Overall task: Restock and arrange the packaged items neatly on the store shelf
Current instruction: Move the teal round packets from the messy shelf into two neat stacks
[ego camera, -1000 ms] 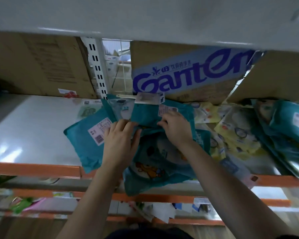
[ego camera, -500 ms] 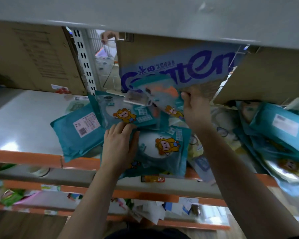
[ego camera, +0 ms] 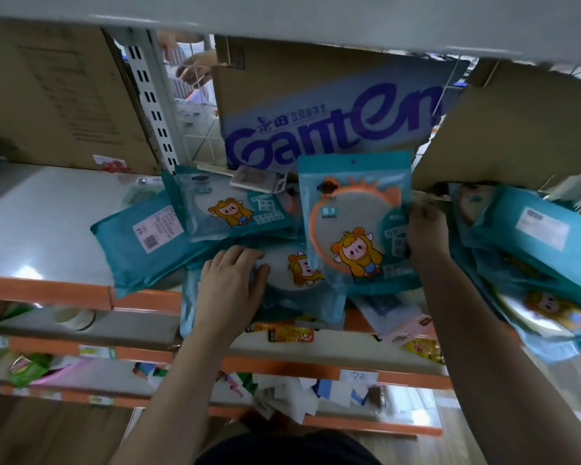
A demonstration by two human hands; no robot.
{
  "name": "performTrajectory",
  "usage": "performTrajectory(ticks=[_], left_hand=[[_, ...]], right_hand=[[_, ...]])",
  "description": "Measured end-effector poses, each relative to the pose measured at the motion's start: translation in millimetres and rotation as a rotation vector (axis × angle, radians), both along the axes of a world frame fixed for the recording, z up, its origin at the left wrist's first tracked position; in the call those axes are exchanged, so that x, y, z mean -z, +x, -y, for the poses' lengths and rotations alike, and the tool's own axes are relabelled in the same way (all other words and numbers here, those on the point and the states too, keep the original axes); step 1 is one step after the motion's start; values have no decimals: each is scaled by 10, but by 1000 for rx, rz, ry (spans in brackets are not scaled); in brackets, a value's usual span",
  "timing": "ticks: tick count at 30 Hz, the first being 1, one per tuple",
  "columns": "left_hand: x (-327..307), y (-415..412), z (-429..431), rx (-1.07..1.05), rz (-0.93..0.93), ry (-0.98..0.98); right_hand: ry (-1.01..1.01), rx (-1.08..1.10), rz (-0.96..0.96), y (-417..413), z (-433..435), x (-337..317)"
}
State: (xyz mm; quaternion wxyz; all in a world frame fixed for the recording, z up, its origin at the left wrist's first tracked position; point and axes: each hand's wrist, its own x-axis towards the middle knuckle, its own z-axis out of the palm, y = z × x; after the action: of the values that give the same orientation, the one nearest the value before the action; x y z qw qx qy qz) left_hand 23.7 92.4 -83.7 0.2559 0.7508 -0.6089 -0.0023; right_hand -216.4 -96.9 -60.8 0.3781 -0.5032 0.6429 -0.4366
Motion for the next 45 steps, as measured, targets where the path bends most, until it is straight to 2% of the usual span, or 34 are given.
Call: performTrajectory(ticks=[3, 6, 11, 16, 21, 23, 25, 30, 35, 39, 45], left_hand=[[66, -11, -75, 10, -24, 4], [122, -47, -137, 50, 9, 32], [140, -39, -195, 75, 33, 67], [153, 98, -227, 57, 13, 6], [168, 219, -308, -115, -11, 22], [151, 195, -331, -263, -52, 87], [124, 162, -344, -361, -12, 158], [84, 76, -349, -407, 91, 237], [73, -4, -195, -377, -103, 276], [59, -99, -53, -359, -141, 286], [19, -136, -76, -190, -318, 29]], right_hand=[[131, -53, 92, -74, -55, 125], [128, -130, 99, -125, -109, 237], [125, -76, 178, -155, -164, 254], [116, -103, 212, -144, -237, 218], [112, -162, 300, -141, -268, 200], [115, -168, 302, -115, -282, 198], [120, -178, 305, -85, -292, 201], [129, -197, 316, -51, -303, 235], [143, -179, 343, -55, -307, 238], [133, -132, 407, -122, -300, 195], [110, -133, 475, -238, -323, 180]])
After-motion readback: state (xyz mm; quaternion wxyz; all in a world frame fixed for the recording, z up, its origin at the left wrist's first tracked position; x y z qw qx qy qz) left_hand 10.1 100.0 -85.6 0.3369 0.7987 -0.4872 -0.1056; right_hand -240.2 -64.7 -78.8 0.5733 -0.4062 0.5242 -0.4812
